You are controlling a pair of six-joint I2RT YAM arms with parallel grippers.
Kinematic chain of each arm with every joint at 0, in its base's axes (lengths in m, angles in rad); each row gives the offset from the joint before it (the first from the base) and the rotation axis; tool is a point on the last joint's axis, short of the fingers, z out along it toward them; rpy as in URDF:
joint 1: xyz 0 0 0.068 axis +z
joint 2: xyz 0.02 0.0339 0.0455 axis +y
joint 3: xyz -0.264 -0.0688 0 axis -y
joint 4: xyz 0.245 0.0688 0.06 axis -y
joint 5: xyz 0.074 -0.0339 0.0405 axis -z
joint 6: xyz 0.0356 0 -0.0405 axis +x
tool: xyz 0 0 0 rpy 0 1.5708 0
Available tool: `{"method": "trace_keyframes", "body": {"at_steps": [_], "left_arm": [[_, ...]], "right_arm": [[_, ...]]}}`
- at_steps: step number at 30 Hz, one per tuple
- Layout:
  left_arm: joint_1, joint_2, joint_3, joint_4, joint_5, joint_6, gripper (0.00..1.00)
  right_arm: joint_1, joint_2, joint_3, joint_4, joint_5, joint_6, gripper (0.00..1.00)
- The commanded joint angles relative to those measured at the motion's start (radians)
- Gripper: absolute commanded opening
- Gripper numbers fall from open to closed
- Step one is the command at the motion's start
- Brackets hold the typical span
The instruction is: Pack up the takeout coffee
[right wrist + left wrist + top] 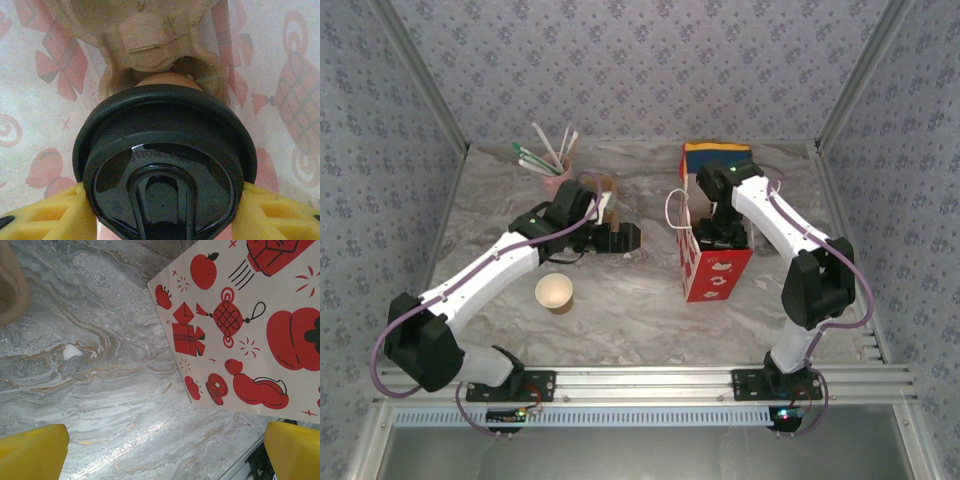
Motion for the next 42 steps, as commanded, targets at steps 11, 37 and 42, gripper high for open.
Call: {"method": "trace_keyframes", "body": {"at_steps": [11,37,42], "left_arm": [[-0.01,-0.032,0.012,-0.003,0.001,0.001,1.0],[-0.01,-0.034,0.01,-0.002,0.001,0.0,1.0],[-0.011,-0.034,0.009,-0.003,0.001,0.0,1.0]], "right_arm": [[-0.005,0.007,-0.009,0.002,0.012,-0.003,0.59],[0.001,0.01,-0.03,0.028,0.018,0.001,0.59],[0.002,0.01,-0.032,0.024,0.016,0.001,0.59]]}}
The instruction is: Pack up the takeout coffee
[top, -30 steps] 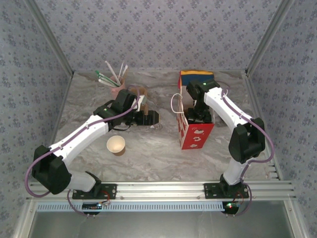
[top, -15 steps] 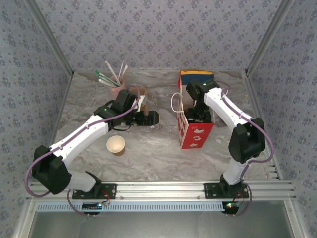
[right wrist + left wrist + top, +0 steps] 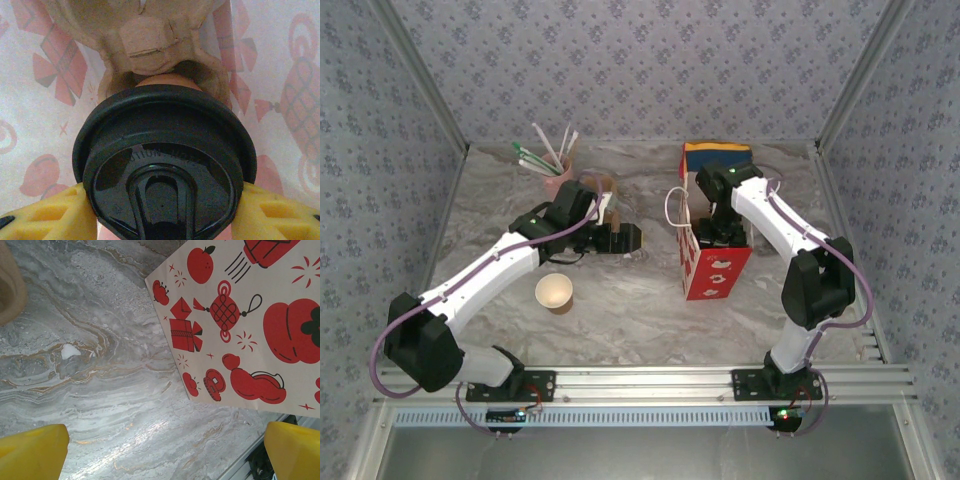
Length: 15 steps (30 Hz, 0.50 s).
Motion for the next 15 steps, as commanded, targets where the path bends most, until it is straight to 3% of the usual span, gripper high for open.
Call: {"method": "trace_keyframes", "body": {"at_steps": [1,15], "left_arm": [[-0.005,-0.033,0.01,-0.003,0.002,0.0,1.0],[-0.006,-0.034,0.012,-0.004,0.002,0.0,1.0]], "right_arm": [[0.001,0.009,-0.013,-0.015,0.006,0.001,0.59],[0.002,0.008,-0.014,-0.021,-0.002,-0.002,0.59]]}}
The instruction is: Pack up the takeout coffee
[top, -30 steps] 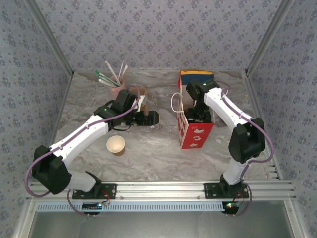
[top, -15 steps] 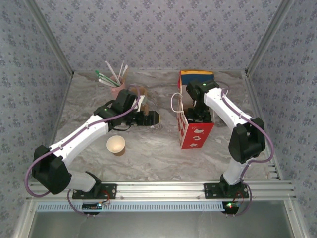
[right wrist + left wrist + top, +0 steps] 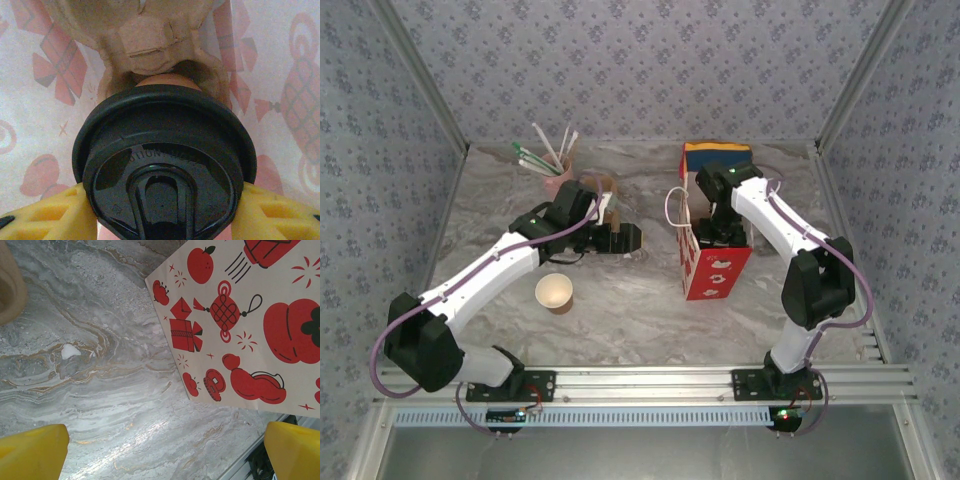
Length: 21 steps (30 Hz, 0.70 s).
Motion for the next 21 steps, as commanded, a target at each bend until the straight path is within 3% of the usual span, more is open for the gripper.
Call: {"method": "trace_keyframes", "body": {"at_steps": [1,21], "left_arm": [[-0.007,-0.034,0.012,-0.005,0.003,0.0,1.0],[-0.006,-0.039,0.01,-0.003,0.001,-0.003,1.0]], "right_arm": [[0.002,0.007,-0.015,-0.02,0.0,-0.001,0.59],[0.002,0.006,-0.022,-0.015,-0.003,-0.002,0.59]]}}
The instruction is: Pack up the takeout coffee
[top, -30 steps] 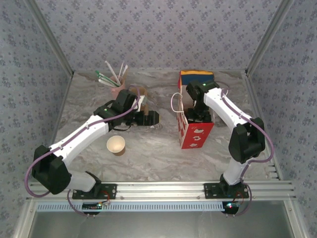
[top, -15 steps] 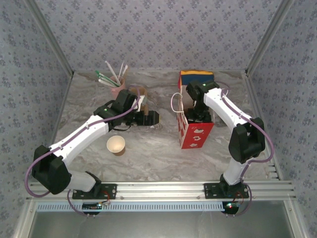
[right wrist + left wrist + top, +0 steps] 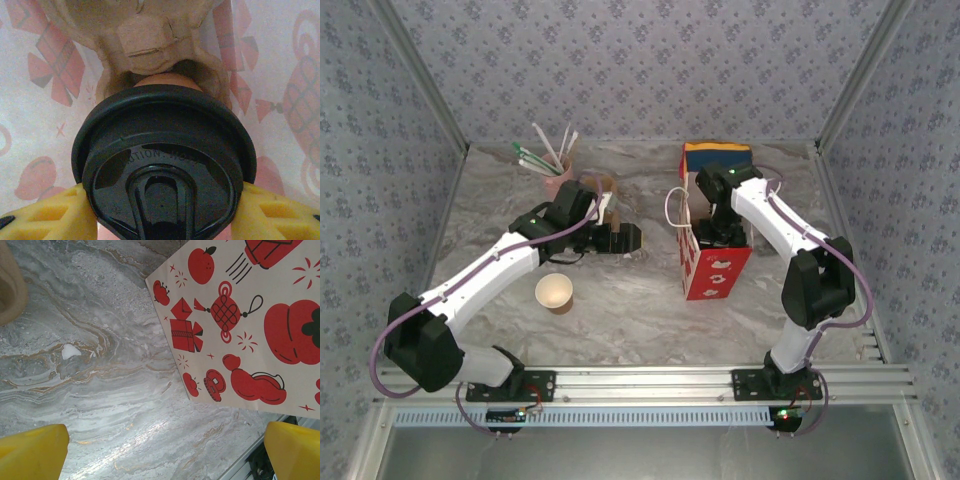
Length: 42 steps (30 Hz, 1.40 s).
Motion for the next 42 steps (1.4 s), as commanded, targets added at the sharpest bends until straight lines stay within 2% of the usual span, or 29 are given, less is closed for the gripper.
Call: {"method": "trace_keyframes", "body": {"at_steps": [1,42], "left_arm": [[-0.007,-0.039,0.01,-0.003,0.001,-0.003,1.0],[-0.014,-0.065,0.008,-0.023,-0.025,-0.007,1.0]], "right_arm": [[0.002,0.006,-0.013,-0.02,-0.003,-0.002,0.59],[-0.006,0.038,-0.14,0.117,0.005,-0.01,0.59]]}}
